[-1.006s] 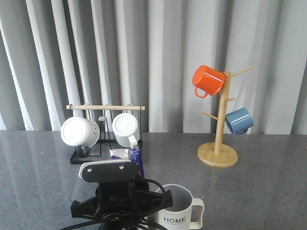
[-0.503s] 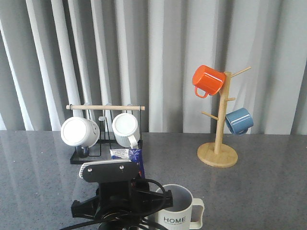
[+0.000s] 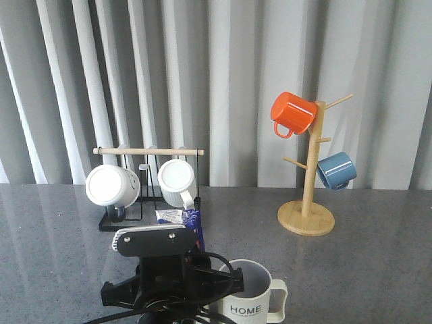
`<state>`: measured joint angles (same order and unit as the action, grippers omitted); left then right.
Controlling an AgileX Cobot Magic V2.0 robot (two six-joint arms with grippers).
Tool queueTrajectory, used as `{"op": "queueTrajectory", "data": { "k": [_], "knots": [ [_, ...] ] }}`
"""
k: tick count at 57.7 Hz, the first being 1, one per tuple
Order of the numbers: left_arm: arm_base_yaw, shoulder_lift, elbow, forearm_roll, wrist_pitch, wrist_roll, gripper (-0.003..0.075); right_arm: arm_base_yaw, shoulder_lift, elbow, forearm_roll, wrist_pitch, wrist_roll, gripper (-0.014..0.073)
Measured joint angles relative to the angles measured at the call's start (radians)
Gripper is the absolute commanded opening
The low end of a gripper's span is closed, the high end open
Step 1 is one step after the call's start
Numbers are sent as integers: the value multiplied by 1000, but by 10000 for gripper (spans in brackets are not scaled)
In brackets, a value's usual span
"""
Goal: Place milk next to cup
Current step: 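Carry the milk carton with the left gripper toward the HOME mug, then lower the carton beside the mug and open the left gripper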
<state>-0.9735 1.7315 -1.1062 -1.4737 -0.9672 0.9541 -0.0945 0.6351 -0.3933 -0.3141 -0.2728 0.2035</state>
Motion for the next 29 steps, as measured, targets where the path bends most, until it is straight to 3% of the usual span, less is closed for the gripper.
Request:
{"op": "queueTrajectory", "data": {
  "k": [12,29],
  "knots": [
    [0,0,0,5,0,41,738,0,0,0,0,0,0,-8],
    [-7,-13,0,11,3,94,718,0,0,0,0,0,0,-8]
  ]
}}
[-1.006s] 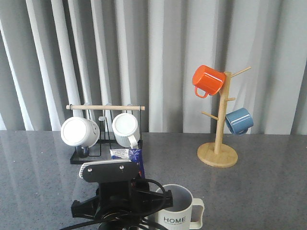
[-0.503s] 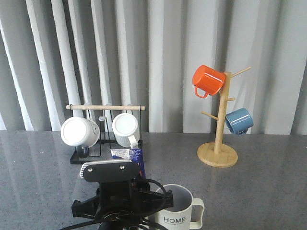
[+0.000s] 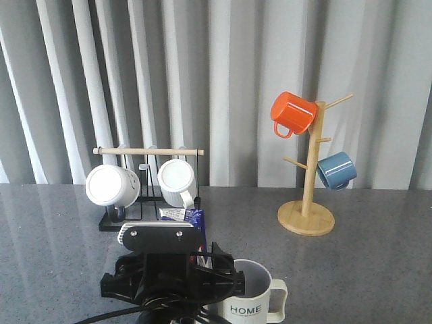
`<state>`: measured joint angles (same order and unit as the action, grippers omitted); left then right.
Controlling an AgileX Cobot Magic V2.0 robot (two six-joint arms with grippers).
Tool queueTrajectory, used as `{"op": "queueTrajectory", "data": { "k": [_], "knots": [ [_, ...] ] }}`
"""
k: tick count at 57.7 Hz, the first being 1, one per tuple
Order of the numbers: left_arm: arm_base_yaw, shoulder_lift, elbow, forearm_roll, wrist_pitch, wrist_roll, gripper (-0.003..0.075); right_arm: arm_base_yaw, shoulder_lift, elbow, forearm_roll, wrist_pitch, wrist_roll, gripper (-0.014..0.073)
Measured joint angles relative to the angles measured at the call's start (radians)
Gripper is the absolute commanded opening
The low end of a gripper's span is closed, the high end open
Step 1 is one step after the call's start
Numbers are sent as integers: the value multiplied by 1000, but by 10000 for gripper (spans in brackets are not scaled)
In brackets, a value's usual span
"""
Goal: Place milk next to cup
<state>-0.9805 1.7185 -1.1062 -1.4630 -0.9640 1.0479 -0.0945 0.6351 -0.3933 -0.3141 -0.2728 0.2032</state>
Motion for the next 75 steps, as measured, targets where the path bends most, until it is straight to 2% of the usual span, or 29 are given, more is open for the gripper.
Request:
{"op": "queueTrajectory", "data": {
  "k": [10,13,16,20,22,24,26,28,37,58,65,75],
  "knots": [
    [-2,-88,0,52,6,3,701,0,0,0,0,0,0,-8],
    [-2,-126,0,74,10,3,678,0,0,0,0,0,0,-8],
    [-2,-174,0,102,20,3,621,0,0,0,0,0,0,-8],
    [-2,-239,0,144,46,8,484,0,0,0,0,0,0,-8],
    [-2,-272,0,164,61,13,383,0,0,0,0,0,0,-8],
    [-2,-305,0,183,81,21,264,0,0,0,0,0,0,-8],
    [-2,-335,0,199,100,34,103,0,0,0,0,0,0,-8],
    [-2,-364,0,209,129,51,-8,0,0,0,0,0,0,-8],
    [-2,-453,0,221,215,97,-8,0,0,0,0,0,0,-8],
    [-2,-472,0,246,234,94,-8,0,0,0,0,0,0,-8],
    [-2,-472,-59,329,334,-36,-8,0,0,0,0,0,0,-8],
    [-2,-474,-173,637,678,-306,-8,0,0,0,0,0,0,-8]
  ]
}}
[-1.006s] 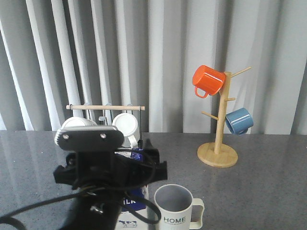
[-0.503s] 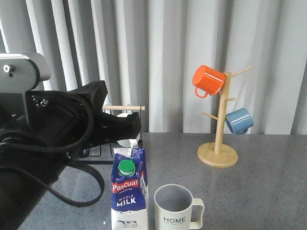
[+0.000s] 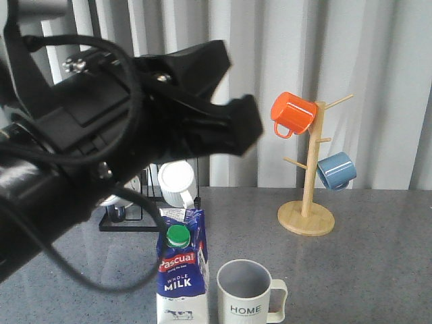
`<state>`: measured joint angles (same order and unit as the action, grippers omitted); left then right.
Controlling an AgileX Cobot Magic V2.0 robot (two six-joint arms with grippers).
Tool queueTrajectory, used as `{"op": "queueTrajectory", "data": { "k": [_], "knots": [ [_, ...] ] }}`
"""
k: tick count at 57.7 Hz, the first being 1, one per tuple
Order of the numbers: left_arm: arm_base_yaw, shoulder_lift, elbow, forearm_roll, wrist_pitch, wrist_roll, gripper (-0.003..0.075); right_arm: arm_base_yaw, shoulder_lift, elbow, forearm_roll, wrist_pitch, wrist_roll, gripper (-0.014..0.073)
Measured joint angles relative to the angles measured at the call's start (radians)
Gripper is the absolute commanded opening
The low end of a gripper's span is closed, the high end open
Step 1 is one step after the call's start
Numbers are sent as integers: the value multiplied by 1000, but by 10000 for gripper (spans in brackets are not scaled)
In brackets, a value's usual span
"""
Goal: Place milk next to cup
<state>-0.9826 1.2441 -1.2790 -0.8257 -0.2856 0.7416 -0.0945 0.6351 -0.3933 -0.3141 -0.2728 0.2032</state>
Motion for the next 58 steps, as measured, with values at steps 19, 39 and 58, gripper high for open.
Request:
{"op": "queueTrajectory", "data": {
  "k": [19,39,58],
  "knots": [
    [23,-157,153,694,325,-569,-8,0,0,0,0,0,0,-8],
    [386,-699,622,787,376,-670,-8,0,0,0,0,0,0,-8],
    [713,-986,1095,798,389,-600,-8,0,0,0,0,0,0,-8]
  ]
}}
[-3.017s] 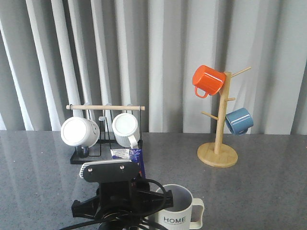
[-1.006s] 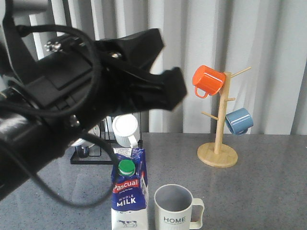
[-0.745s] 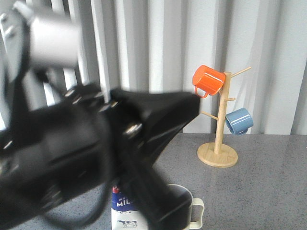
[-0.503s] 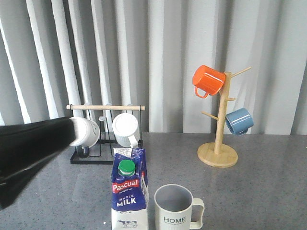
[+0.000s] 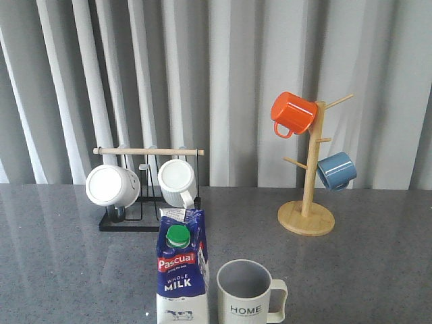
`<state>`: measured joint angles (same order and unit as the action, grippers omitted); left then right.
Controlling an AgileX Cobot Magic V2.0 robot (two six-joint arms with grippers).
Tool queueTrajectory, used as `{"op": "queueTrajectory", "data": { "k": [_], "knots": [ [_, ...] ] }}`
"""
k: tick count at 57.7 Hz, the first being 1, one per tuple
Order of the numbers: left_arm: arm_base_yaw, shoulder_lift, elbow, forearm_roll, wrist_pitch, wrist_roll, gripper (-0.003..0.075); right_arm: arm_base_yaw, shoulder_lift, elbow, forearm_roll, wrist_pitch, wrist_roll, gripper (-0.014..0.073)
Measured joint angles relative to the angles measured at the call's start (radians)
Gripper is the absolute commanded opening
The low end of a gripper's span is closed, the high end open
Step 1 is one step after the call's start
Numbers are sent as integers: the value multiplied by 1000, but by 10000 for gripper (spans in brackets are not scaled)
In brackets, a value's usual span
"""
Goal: Place milk next to cup
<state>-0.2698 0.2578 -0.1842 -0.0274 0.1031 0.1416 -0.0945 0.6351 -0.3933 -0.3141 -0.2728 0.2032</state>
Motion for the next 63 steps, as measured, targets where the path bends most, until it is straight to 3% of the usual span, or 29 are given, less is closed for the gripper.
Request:
{"op": "queueTrajectory", "data": {
  "k": [15,28,63],
  "knots": [
    [160,-234,184,2,-83,-2,-8,0,0,0,0,0,0,-8],
    [260,-270,207,2,-72,-67,-8,0,0,0,0,1,0,-8],
    [294,-270,209,-5,-38,-179,-8,0,0,0,0,1,0,-8]
  ]
}}
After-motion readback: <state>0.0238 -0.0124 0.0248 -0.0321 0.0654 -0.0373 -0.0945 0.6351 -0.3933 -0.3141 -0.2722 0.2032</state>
